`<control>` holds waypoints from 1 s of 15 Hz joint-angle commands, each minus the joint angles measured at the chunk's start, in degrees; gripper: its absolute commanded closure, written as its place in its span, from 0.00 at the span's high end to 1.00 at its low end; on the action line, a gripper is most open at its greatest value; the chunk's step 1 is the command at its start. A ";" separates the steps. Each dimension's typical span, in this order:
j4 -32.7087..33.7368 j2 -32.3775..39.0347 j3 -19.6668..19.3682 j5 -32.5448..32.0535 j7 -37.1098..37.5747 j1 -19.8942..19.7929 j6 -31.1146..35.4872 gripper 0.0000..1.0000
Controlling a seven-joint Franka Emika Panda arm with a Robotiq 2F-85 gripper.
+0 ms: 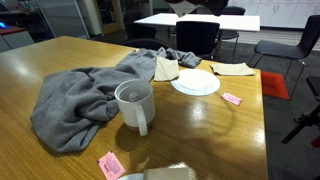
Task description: Pick up the marker and put it in the cup
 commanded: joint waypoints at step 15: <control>-11.44 -21.11 1.19 -36.08 -17.90 6.99 12.88 1.00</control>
